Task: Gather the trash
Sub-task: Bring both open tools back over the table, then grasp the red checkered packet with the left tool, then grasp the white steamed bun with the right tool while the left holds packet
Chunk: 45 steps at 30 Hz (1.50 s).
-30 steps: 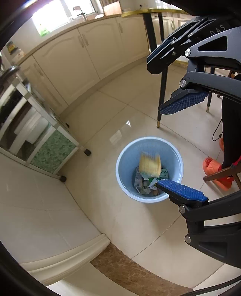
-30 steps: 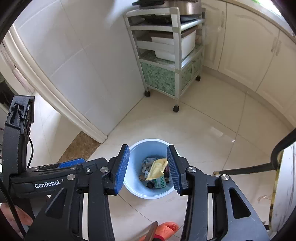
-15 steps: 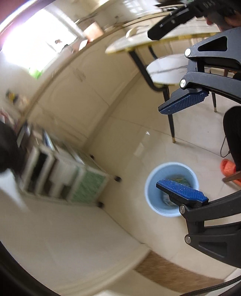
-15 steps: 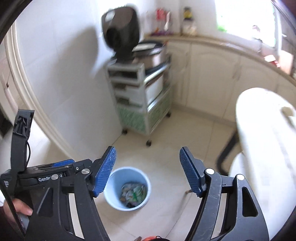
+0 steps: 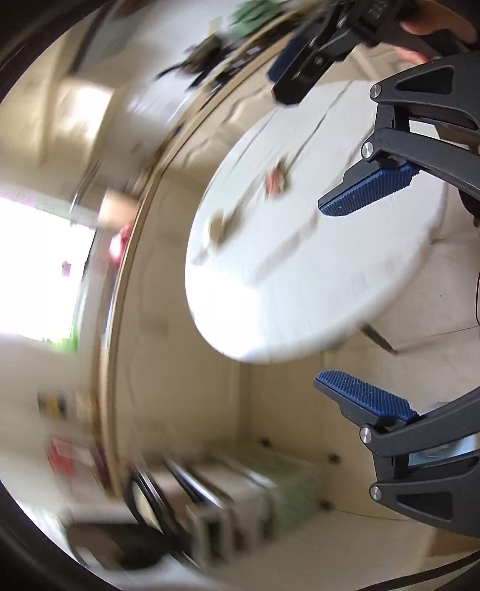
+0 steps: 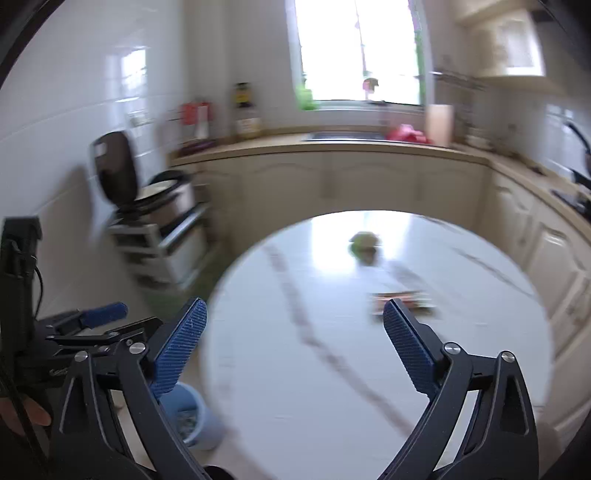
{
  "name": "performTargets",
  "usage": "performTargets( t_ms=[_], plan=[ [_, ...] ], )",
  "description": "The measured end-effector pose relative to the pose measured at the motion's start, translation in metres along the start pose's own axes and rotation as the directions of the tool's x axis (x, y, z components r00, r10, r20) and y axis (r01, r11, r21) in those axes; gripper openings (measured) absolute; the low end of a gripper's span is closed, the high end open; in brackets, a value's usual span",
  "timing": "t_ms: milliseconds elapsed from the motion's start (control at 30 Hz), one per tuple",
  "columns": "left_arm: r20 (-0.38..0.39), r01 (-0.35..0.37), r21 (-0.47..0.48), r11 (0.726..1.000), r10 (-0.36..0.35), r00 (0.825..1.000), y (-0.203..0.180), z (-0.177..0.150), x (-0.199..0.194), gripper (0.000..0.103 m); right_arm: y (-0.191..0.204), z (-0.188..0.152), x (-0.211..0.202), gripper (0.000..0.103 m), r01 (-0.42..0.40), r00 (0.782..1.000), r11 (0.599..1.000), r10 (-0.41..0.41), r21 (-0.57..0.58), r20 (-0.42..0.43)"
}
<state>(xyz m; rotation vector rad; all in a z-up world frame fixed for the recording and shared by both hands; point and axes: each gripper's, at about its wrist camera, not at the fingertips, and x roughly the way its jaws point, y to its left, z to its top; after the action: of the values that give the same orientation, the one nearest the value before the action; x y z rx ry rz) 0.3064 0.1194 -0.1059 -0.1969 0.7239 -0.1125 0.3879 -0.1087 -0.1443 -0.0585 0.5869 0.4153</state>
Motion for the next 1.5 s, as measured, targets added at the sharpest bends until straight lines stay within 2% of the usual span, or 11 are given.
performTargets(
  t_ms=[167, 333, 467, 600, 633, 833, 900, 1067, 1133, 1233, 1500],
  plan=[
    [-0.076, 0.109, 0.202, 0.973, -0.095, 0.993, -0.089, 0.021, 0.065, 0.084, -0.077, 0.005, 0.002, 0.103, 0.134, 0.990, 0.989, -0.130, 0.060, -0.058],
    [-0.162, 0.139, 0.284, 0.949, -0.096, 0.982, -0.144, 0.041, 0.136, 0.084, -0.125, 0.005, 0.020, 0.103, 0.188, 0.977, 0.978, -0.176, 0.092, -0.117],
    [-0.212, 0.138, 0.351, 0.926, -0.065, 0.975, -0.163, 0.059, 0.193, 0.083, -0.160, 0.002, 0.041, 0.103, 0.197, 0.968, 0.974, -0.174, 0.116, -0.180],
    [-0.254, 0.137, 0.405, 0.904, -0.032, 0.967, -0.162, 0.075, 0.250, 0.081, -0.178, 0.002, 0.054, 0.103, 0.197, 0.965, 0.973, -0.171, 0.118, -0.200],
    [-0.262, 0.131, 0.423, 0.896, -0.018, 0.965, -0.166, 0.076, 0.260, 0.074, -0.180, 0.003, 0.056, 0.103, 0.204, 0.963, 0.972, -0.177, 0.118, -0.203],
    [-0.294, 0.146, 0.461, 0.876, -0.004, 0.956, -0.174, 0.078, 0.294, 0.055, -0.197, 0.010, 0.077, 0.103, 0.220, 0.955, 0.968, -0.190, 0.116, -0.229],
    [-0.313, 0.192, 0.456, 0.869, -0.045, 0.949, -0.176, 0.077, 0.301, 0.055, -0.200, 0.012, 0.083, 0.103, 0.216, 0.953, 0.969, -0.183, 0.122, -0.240],
    [-0.332, 0.229, 0.454, 0.861, -0.075, 0.940, -0.180, 0.083, 0.315, 0.054, -0.203, 0.015, 0.095, 0.103, 0.200, 0.951, 0.971, -0.160, 0.131, -0.264],
    [-0.338, 0.246, 0.456, 0.855, -0.090, 0.937, -0.182, 0.086, 0.321, 0.042, -0.204, 0.017, 0.098, 0.103, 0.200, 0.950, 0.971, -0.159, 0.133, -0.270],
    [-0.341, 0.259, 0.464, 0.847, -0.099, 0.935, -0.186, 0.088, 0.325, 0.033, -0.206, 0.020, 0.103, 0.103, 0.204, 0.948, 0.969, -0.160, 0.139, -0.277],
    [-0.319, 0.255, 0.444, 0.859, -0.115, 0.941, -0.178, 0.085, 0.308, 0.021, -0.209, 0.016, 0.114, 0.103, 0.196, 0.941, 0.968, -0.141, 0.158, -0.307]
  ],
)
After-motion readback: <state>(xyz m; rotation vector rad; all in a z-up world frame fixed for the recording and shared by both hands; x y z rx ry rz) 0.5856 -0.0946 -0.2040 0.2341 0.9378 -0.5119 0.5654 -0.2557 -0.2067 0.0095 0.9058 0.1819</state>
